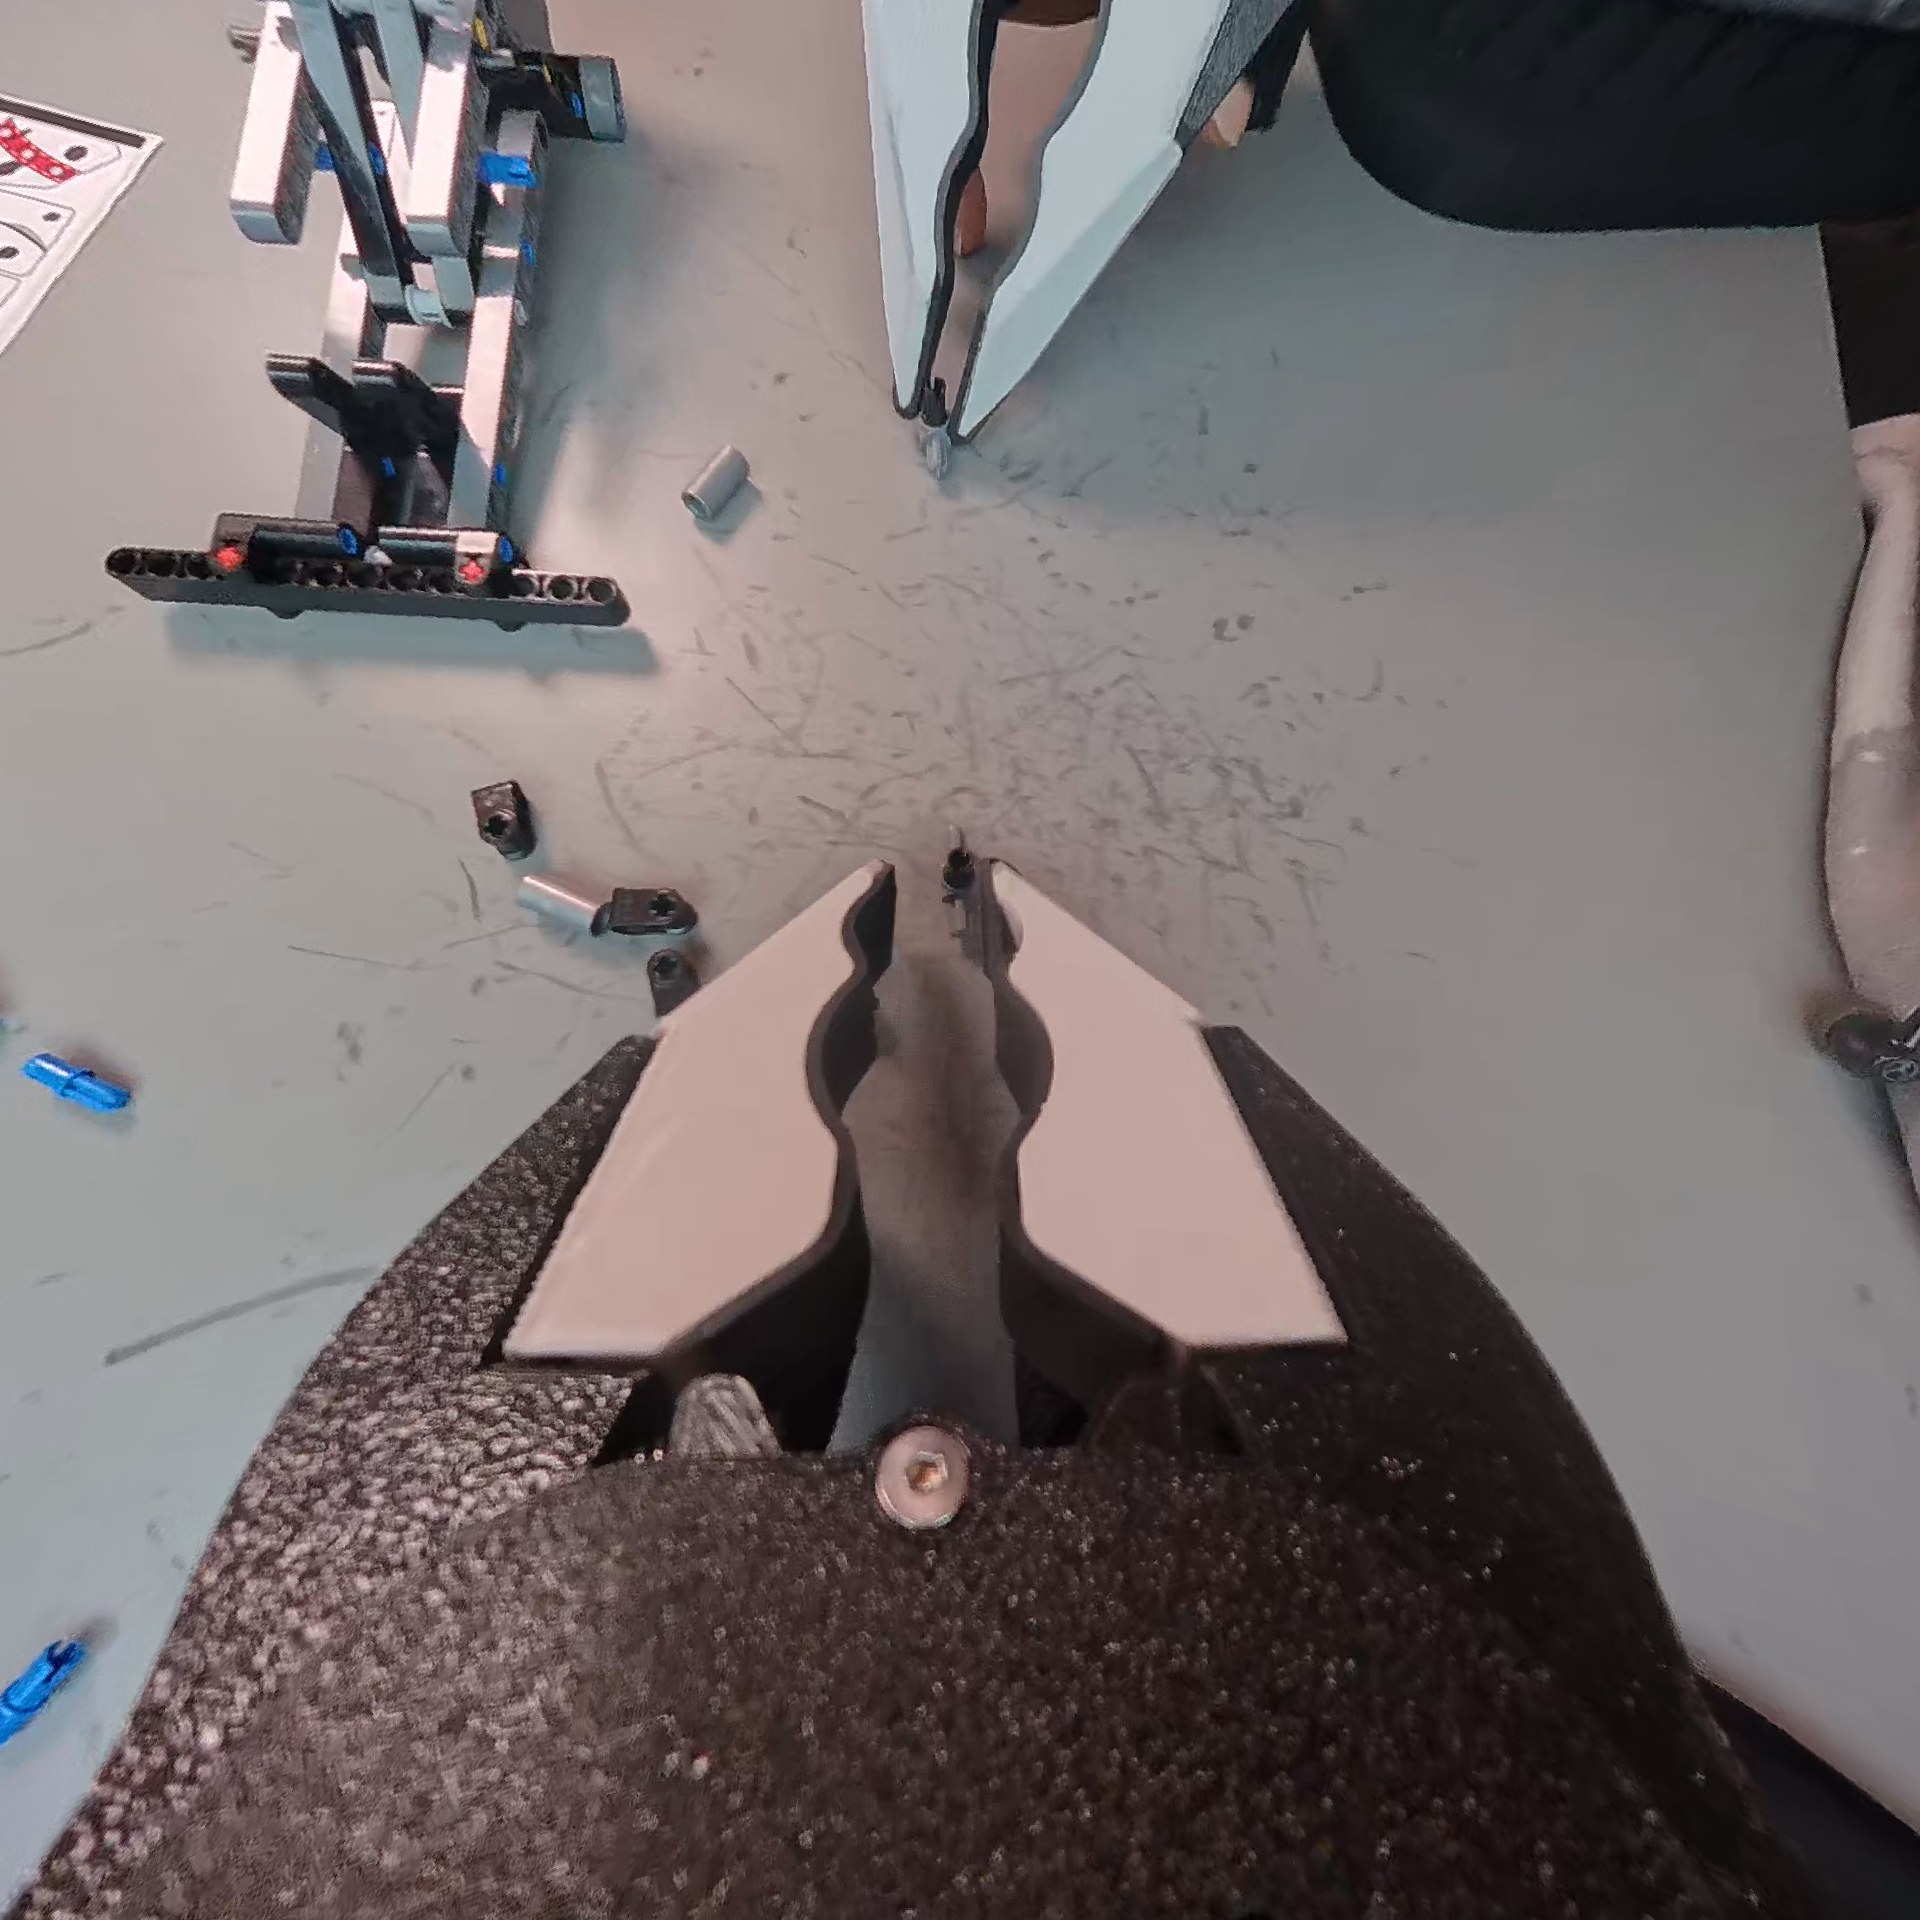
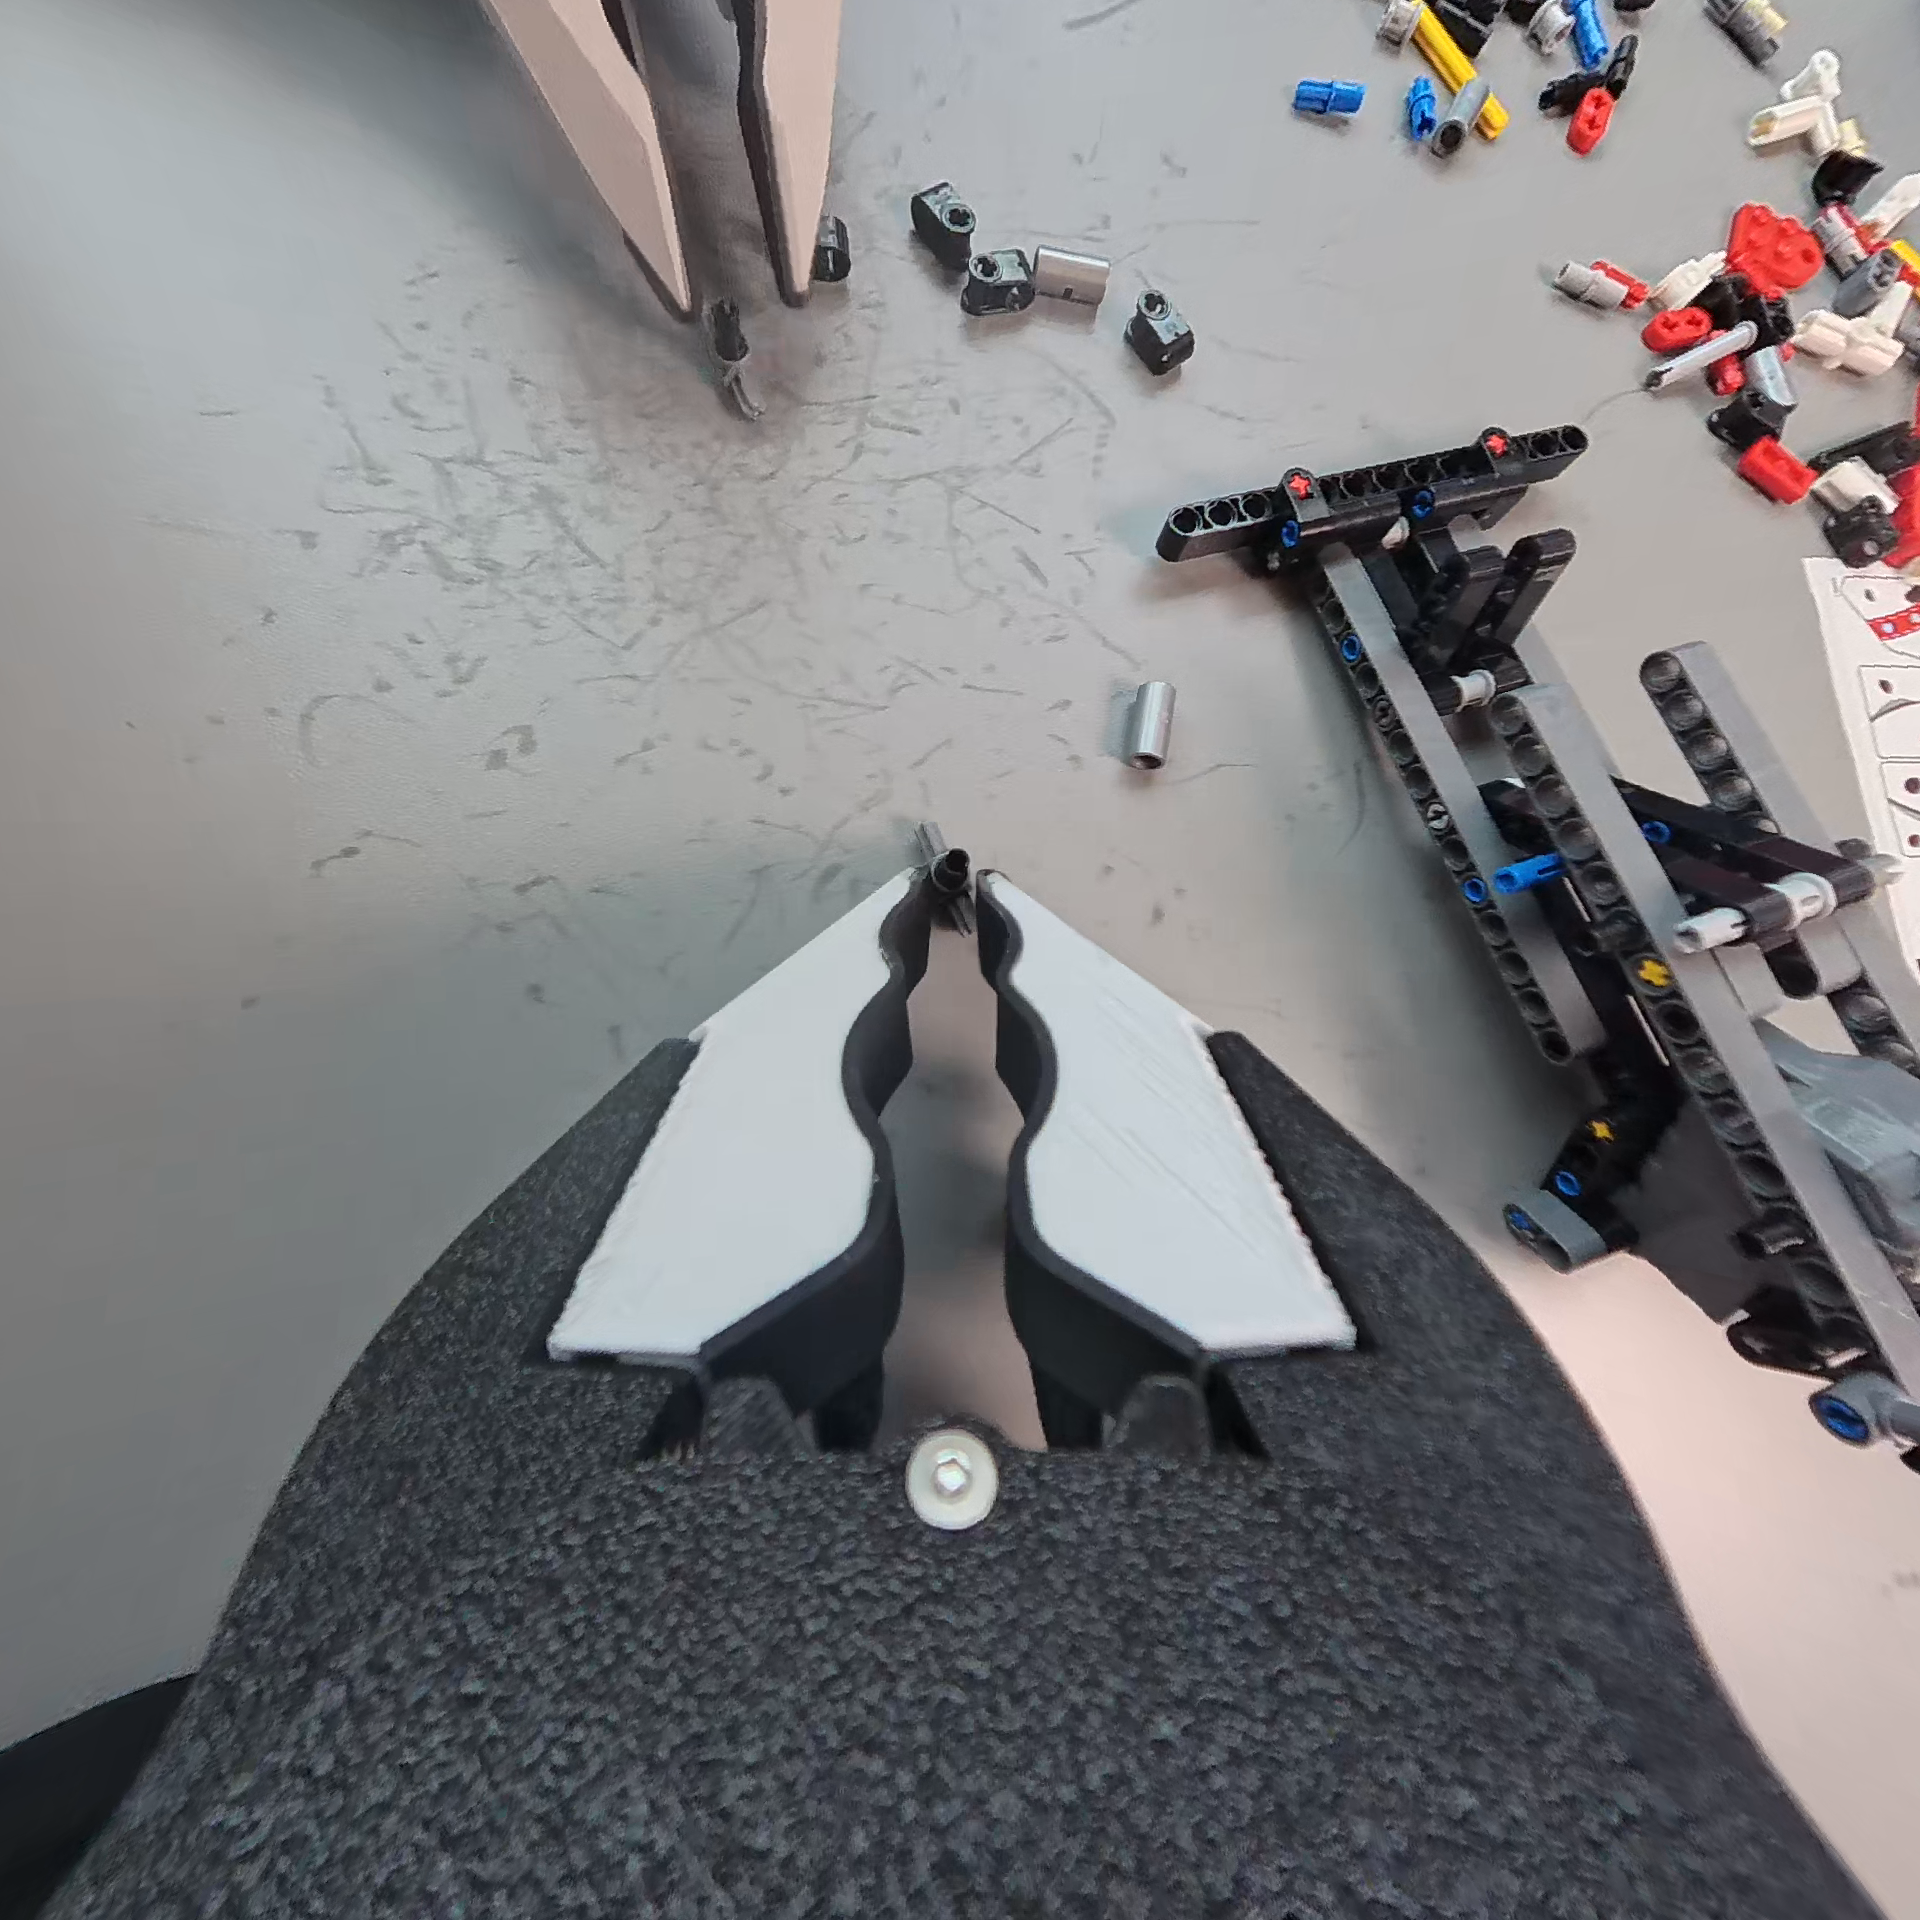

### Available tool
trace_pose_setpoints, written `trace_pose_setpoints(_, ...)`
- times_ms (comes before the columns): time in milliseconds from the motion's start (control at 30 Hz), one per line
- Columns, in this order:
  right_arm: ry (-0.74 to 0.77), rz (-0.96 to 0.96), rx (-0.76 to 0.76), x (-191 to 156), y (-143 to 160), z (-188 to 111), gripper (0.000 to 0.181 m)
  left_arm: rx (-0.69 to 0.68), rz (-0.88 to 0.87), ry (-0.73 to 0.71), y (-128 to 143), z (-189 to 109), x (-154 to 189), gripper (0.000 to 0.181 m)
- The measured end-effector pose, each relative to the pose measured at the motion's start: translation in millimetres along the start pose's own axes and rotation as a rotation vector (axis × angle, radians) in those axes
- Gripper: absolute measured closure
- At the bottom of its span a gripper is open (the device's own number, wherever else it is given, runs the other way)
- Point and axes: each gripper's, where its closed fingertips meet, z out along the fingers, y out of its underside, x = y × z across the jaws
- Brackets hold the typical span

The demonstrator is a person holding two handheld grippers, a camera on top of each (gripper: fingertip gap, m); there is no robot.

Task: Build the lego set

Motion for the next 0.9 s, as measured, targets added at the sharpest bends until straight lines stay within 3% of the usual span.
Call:
trace_pose_setpoints(233,0.009,0.037,0.138,8,-19,-18,0.162,0.146,-0.097,-0.064,-14,-32,-24,0.16)
trace_pose_setpoints(433,0.132,0.092,0.385,33,-51,-42,0.16,0.104,-0.197,-0.193,10,-43,-58,0.161)
trace_pose_setpoints(900,0.179,0.056,0.398,36,-51,-33,0.164,-0.013,-0.062,-0.052,17,-14,-18,0.161)
